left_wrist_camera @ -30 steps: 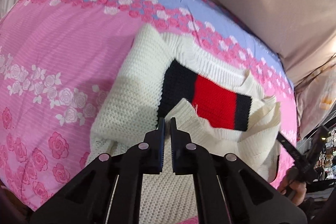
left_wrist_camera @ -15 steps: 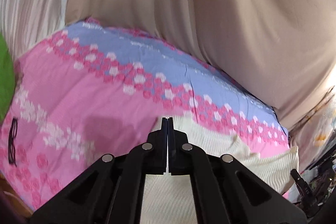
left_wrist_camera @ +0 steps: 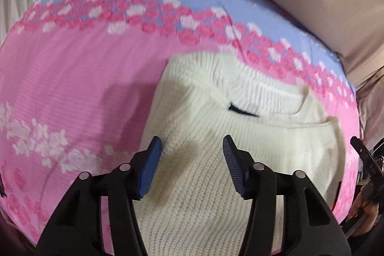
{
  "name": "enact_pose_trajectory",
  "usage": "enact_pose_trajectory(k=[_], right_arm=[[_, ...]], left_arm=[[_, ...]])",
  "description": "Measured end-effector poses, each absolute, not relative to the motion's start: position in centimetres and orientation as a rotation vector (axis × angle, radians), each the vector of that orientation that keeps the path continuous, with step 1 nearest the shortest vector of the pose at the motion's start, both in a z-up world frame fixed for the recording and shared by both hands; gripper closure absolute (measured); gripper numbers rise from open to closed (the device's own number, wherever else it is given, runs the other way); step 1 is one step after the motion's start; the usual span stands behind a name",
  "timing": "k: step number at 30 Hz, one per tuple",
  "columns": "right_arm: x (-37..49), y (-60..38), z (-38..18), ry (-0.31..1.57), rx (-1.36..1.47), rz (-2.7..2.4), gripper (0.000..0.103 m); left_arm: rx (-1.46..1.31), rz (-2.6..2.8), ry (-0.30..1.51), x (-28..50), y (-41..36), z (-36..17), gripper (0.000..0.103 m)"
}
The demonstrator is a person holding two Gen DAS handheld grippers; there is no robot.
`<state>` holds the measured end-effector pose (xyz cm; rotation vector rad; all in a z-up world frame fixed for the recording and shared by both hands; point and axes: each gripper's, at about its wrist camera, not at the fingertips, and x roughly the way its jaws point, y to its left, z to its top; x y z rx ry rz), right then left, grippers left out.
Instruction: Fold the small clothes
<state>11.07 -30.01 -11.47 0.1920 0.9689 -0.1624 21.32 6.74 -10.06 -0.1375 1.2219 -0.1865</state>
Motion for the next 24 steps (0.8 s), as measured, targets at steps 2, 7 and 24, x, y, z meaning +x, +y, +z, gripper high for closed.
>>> enact_pose_trajectory(k=[2,7,24], right_arm=[[11.6,-29.8,-13.1,1.003,0.228,-0.129,0.048],[10.0,-29.1,-12.6,0.964,0.302,-0.063,0.096],[8.5,-32.5,-10.4,0.890,0.408,-0.190,0.083]], left_arm=[[-0.098,-0.171,1.206,21.0,6.3,-10.5,0.078],[-0.177,-0.178,1.134,20.1,7.4,-7.8,0.100],[-0.177,-0.058,1.136,25.6,7.4,-9.3,0.095]])
